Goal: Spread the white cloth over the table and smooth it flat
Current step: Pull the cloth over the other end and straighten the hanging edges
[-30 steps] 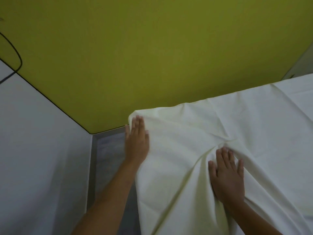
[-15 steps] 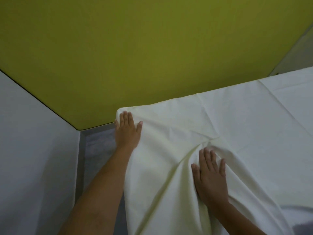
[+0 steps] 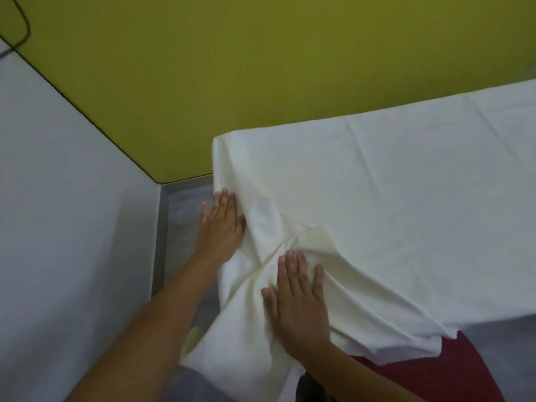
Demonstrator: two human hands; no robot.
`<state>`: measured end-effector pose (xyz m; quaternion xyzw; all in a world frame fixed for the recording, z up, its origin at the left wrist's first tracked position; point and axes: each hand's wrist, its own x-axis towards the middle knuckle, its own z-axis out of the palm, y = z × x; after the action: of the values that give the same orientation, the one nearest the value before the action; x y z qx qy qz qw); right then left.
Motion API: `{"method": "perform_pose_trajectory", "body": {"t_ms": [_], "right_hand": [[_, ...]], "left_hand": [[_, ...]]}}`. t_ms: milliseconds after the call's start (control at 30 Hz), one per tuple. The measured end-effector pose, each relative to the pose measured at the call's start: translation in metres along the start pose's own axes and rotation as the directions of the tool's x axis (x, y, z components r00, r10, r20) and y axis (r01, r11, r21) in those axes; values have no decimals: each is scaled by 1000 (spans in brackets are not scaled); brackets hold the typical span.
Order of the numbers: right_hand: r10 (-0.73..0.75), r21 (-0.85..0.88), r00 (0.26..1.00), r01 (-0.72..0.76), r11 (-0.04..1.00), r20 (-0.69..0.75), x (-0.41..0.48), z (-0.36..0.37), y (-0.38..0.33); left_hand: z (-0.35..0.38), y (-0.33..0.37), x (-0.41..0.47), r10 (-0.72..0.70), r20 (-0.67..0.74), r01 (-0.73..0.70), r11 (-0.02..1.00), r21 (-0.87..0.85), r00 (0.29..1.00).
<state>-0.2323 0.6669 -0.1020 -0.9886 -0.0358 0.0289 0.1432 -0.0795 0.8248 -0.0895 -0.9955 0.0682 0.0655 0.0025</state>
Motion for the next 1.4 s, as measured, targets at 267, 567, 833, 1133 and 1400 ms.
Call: {"method": "perform_pose_trajectory", "body": {"t_ms": [267,567,833,1133,1400], "right_hand": [[-208,0,978,208,978,10,-63,21,-17],[-464,62,883,468,882,-71,-113,24,-21],[33,230,981,12,973,-191,-70,-12,-2],[-3,119,999,-2,993,40,-104,28,-19],[144,98,989,-141,985,-28,-35,-13,37]], "left_hand": [[1,-12,-56,-57,63,63,993,-98,996],[7,5,-106,-83,96,101,974,-205,992],[18,5,-133,-74,56,86,959,-271,996],[21,3,-144,-61,21,64,950,-304,998],[28,27,-133,-264,36,244,823,-514,964]]}}
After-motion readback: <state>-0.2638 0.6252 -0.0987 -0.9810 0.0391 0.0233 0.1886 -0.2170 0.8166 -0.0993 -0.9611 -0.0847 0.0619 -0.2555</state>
